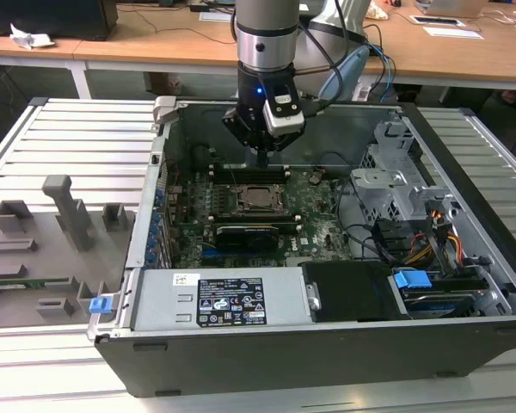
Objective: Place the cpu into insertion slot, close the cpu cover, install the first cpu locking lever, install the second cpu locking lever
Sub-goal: 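Install the first cpu locking lever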
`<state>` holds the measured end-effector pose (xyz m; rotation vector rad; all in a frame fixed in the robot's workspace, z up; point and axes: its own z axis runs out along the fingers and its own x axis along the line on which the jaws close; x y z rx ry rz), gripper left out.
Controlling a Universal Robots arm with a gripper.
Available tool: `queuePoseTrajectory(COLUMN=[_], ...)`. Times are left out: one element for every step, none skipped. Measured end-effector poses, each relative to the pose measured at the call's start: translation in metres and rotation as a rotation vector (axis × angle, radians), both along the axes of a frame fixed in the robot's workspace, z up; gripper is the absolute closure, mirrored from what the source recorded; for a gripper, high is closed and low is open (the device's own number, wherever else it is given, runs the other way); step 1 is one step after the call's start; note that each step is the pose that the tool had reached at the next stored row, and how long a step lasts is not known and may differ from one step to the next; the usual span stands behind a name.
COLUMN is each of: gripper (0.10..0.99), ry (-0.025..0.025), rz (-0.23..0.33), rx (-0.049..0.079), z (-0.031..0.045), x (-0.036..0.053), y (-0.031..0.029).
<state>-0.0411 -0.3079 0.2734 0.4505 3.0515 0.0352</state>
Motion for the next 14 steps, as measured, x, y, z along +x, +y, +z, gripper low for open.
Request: queuePoseTrajectory(gripper=[0.980,0.980,0.980,0.980,0.980,0.980,0.980,0.980,0.980,0.980,0.980,0.980,0.980,0.980], ry=[0.0000,0.0000,0.0000,0.0000,0.0000,0.0000,0.0000,0.0000,0.0000,0.0000,0.0000,0.0000,0.0000,0.0000], rz=[0.008,0.011,0.014,0.018,0.022,0.028,0.031,0.034,0.038,0.042,0.045,0.048,0.052,0.056], rx=[0.000,0.000,0.000,0.000,0.000,0.000,0.000,0.000,0.000,0.000,0.000,0.000,0.000,0.000], z=[0.0000,0.0000,0.0000,0.0000,0.0000,0.0000,0.0000,0.0000,0.0000,0.0000,0.0000,0.0000,0.0000,0.0000], x=[0.0000,0.0000,0.0000,0.0000,0.0000,0.0000,0.0000,0.0000,0.0000,0.0000,0.0000,0.0000,0.0000,0.0000], y=[0.0000,0.0000,0.0000,0.0000,0.0000,0.0000,0.0000,0.0000,0.0000,0.0000,0.0000,0.0000,0.0000,0.0000])
